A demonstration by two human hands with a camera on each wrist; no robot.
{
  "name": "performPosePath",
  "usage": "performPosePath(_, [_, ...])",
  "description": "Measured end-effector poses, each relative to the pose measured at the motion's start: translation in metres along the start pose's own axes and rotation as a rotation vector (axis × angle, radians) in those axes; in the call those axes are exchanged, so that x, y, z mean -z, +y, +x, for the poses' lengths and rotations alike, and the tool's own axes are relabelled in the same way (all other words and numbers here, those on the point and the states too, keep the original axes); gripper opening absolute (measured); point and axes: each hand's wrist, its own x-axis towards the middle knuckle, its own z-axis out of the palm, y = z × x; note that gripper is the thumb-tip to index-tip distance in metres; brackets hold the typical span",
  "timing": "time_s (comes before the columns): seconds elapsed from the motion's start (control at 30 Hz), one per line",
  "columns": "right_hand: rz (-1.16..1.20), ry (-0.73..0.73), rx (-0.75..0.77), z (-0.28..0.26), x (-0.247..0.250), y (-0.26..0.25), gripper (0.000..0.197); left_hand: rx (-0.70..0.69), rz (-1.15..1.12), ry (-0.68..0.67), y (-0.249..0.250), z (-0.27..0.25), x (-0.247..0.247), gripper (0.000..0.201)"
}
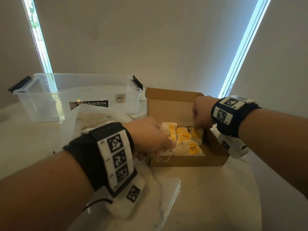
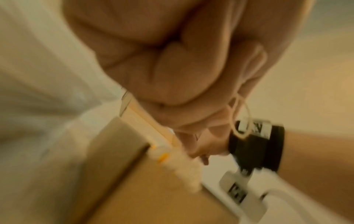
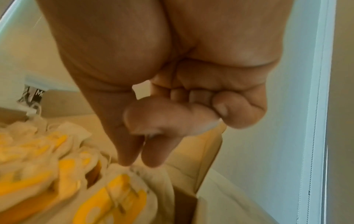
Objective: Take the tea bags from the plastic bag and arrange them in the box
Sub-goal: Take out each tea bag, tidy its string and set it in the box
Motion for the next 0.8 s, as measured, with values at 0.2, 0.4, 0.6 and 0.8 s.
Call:
performPosePath(0.2, [0.186, 0.222, 0.021, -0.026, 0.040, 0.002, 0.020, -0.032, -1.011, -0.224, 0.006, -0.001, 0.022, 0.032])
performPosePath(0.4, [0.971, -0.217, 0.243, -0.071, 0.053, -0.018, 0.027, -0.283, -1.415, -0.231, 0.017, -0.007, 0.024, 0.027])
performPosePath(0.6, [1.302, -0.284, 0.375, -0.096, 0.045, -0.041, 0.041, -0.278, -1.417, -0.229, 0.023, -0.011, 0.016, 0.050])
performPosePath(0.8, [1.079, 0.130, 0.379, -0.104, 0.054, -0.039, 0.028, -0.225, -1.333, -0.198, 0.026, -0.020, 0.012, 0.053])
